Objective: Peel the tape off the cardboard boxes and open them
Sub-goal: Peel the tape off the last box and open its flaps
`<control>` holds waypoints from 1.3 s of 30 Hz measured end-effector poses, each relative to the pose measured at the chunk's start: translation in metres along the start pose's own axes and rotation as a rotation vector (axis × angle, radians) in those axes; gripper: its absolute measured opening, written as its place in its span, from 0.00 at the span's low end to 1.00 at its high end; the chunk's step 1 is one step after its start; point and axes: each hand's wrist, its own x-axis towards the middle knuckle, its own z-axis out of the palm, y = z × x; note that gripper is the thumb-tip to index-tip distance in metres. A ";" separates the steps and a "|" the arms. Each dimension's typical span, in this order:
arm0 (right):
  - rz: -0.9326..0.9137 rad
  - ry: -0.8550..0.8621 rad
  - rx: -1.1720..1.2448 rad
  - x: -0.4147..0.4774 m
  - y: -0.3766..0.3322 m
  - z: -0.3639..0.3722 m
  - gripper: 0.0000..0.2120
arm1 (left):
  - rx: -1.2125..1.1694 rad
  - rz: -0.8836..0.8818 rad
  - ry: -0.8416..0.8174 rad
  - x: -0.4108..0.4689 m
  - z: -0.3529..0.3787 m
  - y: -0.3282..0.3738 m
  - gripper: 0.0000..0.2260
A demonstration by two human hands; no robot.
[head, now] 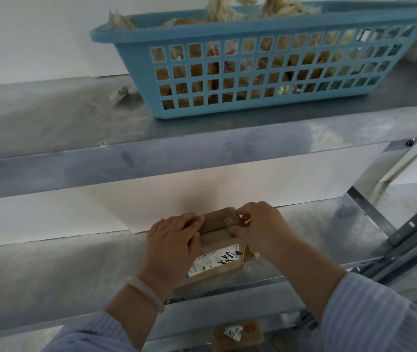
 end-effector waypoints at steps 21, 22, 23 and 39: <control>0.441 -0.069 1.103 0.000 0.024 0.006 0.07 | -0.032 0.016 -0.002 0.001 -0.001 -0.004 0.18; 0.463 -0.078 1.164 0.000 0.028 0.006 0.10 | -0.031 0.018 -0.001 0.001 -0.001 -0.004 0.18; 0.481 -0.080 1.227 -0.001 0.031 0.006 0.11 | -0.027 0.021 0.004 0.001 0.000 -0.004 0.18; 0.273 0.091 0.261 -0.024 0.022 0.010 0.19 | 0.092 -0.166 0.042 -0.008 -0.003 0.030 0.19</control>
